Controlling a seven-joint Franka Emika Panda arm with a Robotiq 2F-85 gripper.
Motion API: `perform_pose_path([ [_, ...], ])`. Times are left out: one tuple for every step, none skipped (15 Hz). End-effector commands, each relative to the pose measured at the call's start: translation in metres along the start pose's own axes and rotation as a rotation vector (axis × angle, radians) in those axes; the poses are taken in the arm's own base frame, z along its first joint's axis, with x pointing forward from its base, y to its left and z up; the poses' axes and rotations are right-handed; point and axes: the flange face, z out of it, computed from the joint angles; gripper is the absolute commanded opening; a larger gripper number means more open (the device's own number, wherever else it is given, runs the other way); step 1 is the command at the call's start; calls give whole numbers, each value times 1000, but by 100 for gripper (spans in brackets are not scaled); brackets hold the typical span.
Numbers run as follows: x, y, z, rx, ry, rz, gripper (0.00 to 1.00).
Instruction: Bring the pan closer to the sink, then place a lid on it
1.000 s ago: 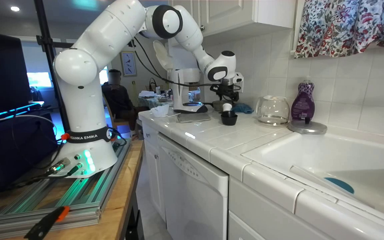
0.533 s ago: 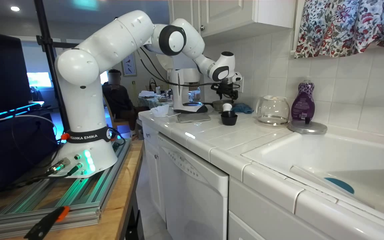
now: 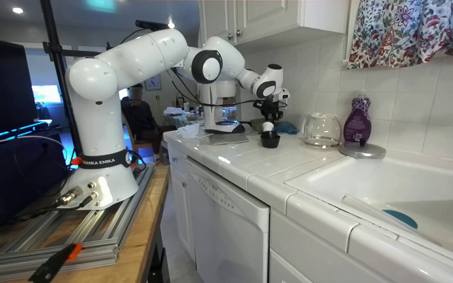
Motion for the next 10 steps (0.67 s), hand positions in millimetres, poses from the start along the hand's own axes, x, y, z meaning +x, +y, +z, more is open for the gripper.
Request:
perform_pose_path([
  [7,5,3,-4,9,22,13],
  [9,5,2,-5,14,22,7],
  [10,6,1,-7,18,22,1],
  [12,6,-1,-5,20,23,0],
  [14,5,-3,-3,25,29,0],
  [15,6,-4,3,31,42,1],
  [15,7,-7,12,33,50,2],
  [15,9,-9,20,36,65,2],
  [15,13,-10,32,38,84,2],
  [14,16,-11,38,36,98,2],
])
